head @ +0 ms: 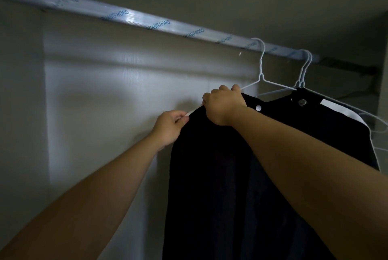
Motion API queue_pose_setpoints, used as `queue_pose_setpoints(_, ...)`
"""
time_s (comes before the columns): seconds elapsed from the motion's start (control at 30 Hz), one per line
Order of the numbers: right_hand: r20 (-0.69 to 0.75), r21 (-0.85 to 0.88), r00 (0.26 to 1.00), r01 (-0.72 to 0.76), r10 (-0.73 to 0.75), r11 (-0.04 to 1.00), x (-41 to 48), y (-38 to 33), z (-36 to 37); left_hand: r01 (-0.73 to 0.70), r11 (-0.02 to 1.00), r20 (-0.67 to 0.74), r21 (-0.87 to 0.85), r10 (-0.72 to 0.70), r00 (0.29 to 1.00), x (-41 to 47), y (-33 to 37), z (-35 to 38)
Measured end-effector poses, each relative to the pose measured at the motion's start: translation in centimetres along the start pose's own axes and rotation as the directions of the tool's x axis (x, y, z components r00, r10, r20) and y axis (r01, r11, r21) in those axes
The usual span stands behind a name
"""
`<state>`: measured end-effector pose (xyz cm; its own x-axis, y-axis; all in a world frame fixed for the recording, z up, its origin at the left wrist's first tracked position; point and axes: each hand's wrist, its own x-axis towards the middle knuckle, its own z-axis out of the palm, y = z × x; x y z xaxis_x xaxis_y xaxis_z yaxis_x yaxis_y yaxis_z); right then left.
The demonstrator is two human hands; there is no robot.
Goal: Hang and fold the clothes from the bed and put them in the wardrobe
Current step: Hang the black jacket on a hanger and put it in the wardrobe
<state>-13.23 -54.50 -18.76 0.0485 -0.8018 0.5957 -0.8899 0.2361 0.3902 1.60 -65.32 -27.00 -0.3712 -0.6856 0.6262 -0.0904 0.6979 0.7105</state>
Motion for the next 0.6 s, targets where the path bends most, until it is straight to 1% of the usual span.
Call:
queue_pose_setpoints(0.17,0.018,0.002,1.0,-0.011,0.011,1.0,-0.2,-0.2,-0.2,0.099,0.986,-0.014,-0.135,-0.102,0.995,-0.3,0.1,0.8)
queue_pose_setpoints(0.23,0.02,0.0,1.0,-0.015,0.015,1.0,-0.2,-0.2,-0.3,0.062,0.997,-0.054,-0.056,-0.065,0.996,-0.2,0.2,0.9)
queue_pose_setpoints(0.33,0.0,0.001,1.0,-0.001,0.001,1.0,-0.3,0.0,-0.2,-0.044,0.992,-0.159,0.121,0.063,0.985,-0.3,0.7,1.2)
queue_pose_setpoints(0.4,-0.016,0.039,1.0,0.013,-0.012,0.999,-0.6,0.3,-0.1,-0.039,0.984,-0.2,0.172,0.074,0.977,-0.4,1.0,1.6)
queue_pose_setpoints(0.43,-0.056,0.09,0.998,0.015,-0.01,0.996,-0.8,0.3,0.0,-0.022,0.98,-0.217,0.197,0.066,0.974,-0.5,1.2,1.6)
queue_pose_setpoints(0.47,-0.131,0.155,0.991,0.011,0.009,0.988,-1.3,0.6,0.1,-0.019,0.971,-0.238,0.238,0.078,0.968,-0.7,1.5,1.8)
queue_pose_setpoints(0.5,-0.237,0.216,0.971,0.007,0.045,0.976,-1.9,0.9,0.2,-0.044,0.954,-0.263,0.297,0.127,0.956,-0.9,1.9,2.0)
queue_pose_setpoints(0.53,-0.358,0.256,0.929,-0.001,0.096,0.967,-2.7,1.3,0.3,-0.095,0.925,-0.287,0.369,0.21,0.935,-1.2,2.3,2.3)
queue_pose_setpoints(0.6,-0.558,0.309,0.797,-0.06,0.232,0.949,-4.9,2.5,0.6,-0.23,0.842,-0.314,0.489,0.416,0.854,-1.9,3.9,3.7)
